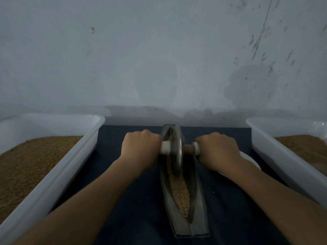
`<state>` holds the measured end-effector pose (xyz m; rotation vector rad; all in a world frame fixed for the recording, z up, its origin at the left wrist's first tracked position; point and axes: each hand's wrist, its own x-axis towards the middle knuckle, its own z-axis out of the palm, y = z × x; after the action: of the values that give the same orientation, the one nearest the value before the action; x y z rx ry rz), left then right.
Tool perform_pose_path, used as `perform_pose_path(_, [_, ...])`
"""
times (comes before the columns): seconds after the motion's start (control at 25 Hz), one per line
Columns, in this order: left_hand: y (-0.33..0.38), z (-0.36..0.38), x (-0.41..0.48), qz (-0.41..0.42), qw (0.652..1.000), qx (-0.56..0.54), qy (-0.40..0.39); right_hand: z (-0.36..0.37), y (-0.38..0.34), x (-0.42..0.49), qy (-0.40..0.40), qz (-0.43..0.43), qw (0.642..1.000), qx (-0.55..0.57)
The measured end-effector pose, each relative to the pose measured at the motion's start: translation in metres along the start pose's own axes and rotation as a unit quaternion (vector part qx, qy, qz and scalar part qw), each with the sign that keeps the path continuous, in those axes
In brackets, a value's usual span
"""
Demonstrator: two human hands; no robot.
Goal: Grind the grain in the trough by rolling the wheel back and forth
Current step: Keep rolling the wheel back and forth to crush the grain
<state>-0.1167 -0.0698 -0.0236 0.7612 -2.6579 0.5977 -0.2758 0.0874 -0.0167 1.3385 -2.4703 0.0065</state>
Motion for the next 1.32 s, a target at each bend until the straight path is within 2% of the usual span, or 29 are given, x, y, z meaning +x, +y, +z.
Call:
perform_pose_path(0.16, [-0.004, 0.002, 0.022, -0.022, 0.999, -0.012, -0.019, 0.0, 0.0, 0.034, -0.015, -0.002, 1.0, 0.005])
perform_pose_path(0.36, [0.001, -0.012, -0.034, -0.01, 1.0, -0.02, -0.006, -0.013, -0.003, -0.022, -0.022, -0.033, 0.999, -0.006])
perform_pose_path(0.52, [0.005, -0.023, -0.063, 0.005, 1.0, -0.009, -0.027, -0.023, 0.002, -0.054, -0.037, -0.038, 0.998, -0.017])
perform_pose_path(0.92, [0.002, -0.01, 0.027, -0.001, 0.999, 0.037, -0.023, 0.017, 0.004, 0.028, -0.011, 0.025, 0.998, 0.052])
perform_pose_path(1.08, [0.004, -0.016, -0.007, 0.018, 1.0, 0.019, 0.003, 0.009, 0.007, -0.006, -0.023, -0.005, 0.998, 0.054])
perform_pose_path(1.2, [0.004, -0.02, -0.053, 0.015, 1.0, -0.003, 0.008, -0.01, 0.005, -0.04, -0.014, -0.045, 0.999, 0.007])
perform_pose_path(1.32, [0.004, -0.022, -0.069, 0.019, 1.0, -0.014, 0.005, -0.022, 0.003, -0.054, -0.016, -0.045, 0.999, -0.02])
